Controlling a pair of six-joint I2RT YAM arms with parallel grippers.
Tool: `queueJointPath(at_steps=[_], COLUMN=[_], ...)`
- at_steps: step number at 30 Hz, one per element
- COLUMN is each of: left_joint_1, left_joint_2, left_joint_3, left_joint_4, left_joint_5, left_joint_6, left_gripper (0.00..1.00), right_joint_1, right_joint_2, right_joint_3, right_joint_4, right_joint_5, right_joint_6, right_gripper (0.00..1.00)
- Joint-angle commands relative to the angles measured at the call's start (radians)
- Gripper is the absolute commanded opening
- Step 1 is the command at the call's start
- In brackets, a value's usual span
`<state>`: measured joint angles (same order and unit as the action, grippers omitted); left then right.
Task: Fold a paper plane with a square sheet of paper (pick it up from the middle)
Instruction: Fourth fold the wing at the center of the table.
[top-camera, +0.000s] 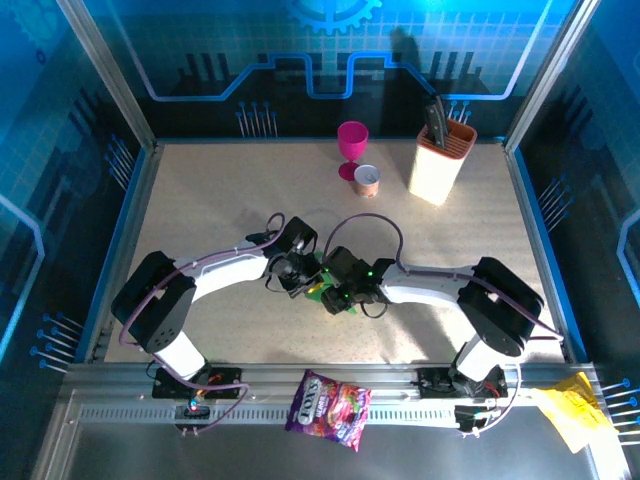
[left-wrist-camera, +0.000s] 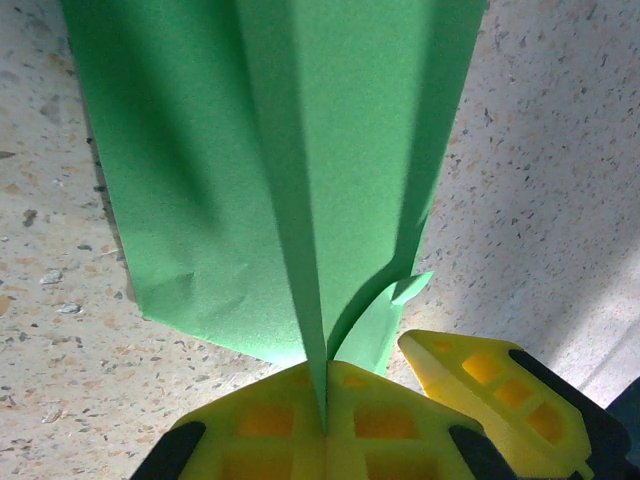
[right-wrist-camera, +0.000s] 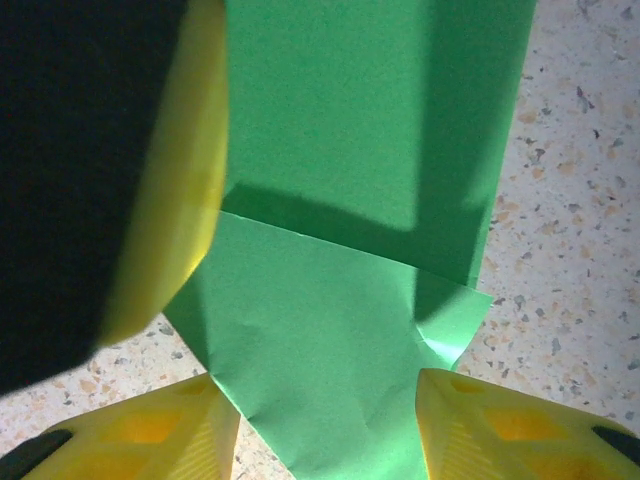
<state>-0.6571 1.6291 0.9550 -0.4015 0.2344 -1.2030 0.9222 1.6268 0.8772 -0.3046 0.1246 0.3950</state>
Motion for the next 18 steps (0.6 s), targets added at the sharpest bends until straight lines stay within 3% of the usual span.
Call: queueJointPath(at_steps=[1, 18], left_joint_1=[0.005, 0.005], left_joint_2=[0.005, 0.007], left_joint_3=[0.025, 0.022], left_joint_4=[-0.04, -0.053], left_joint_5=[0.017, 0.004], left_joint_6=[-0.003, 0.005], left_gripper=[0.0, 0.0], right_joint_1=[0.017, 0.017], right_joint_2=[0.01, -0.019], right_joint_3=[0.009, -0.062], right_joint_4=[0.01, 0.015], right_joint_5=[0.008, 0.008], right_joint_6=[0.009, 0.018], right_gripper=[0.48, 0.32])
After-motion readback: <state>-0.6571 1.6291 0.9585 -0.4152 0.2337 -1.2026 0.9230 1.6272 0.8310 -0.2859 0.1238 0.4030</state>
